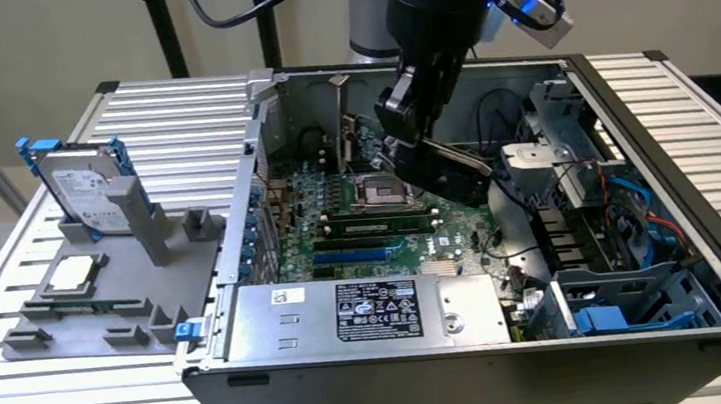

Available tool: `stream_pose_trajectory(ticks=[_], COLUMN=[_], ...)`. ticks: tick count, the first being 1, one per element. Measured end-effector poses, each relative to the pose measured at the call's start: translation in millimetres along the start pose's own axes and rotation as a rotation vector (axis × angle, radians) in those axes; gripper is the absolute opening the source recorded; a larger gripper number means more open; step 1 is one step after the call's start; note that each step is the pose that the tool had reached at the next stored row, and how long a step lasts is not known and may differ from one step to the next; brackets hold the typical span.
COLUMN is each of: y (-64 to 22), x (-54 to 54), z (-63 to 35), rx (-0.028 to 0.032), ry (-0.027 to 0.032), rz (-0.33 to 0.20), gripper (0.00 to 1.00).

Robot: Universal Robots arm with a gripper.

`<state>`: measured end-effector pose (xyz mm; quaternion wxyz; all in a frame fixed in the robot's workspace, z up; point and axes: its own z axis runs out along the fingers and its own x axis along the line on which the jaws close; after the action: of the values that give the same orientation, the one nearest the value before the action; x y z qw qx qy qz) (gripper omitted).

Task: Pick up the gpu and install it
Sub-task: 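Insert the gpu into the slot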

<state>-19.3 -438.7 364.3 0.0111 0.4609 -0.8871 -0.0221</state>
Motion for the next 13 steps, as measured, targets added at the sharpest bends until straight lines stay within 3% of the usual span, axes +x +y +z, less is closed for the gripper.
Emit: stream_pose_trajectory(ticks=[9,13], y=[-0.5,-0.6], x=[0.0,0.0], z=[9.2,12.1], rx=[0.0046,-0.0010], ry=[0.0032,-0.0045], rz=[-0.164,-0.233], gripper=[0.27,0.27])
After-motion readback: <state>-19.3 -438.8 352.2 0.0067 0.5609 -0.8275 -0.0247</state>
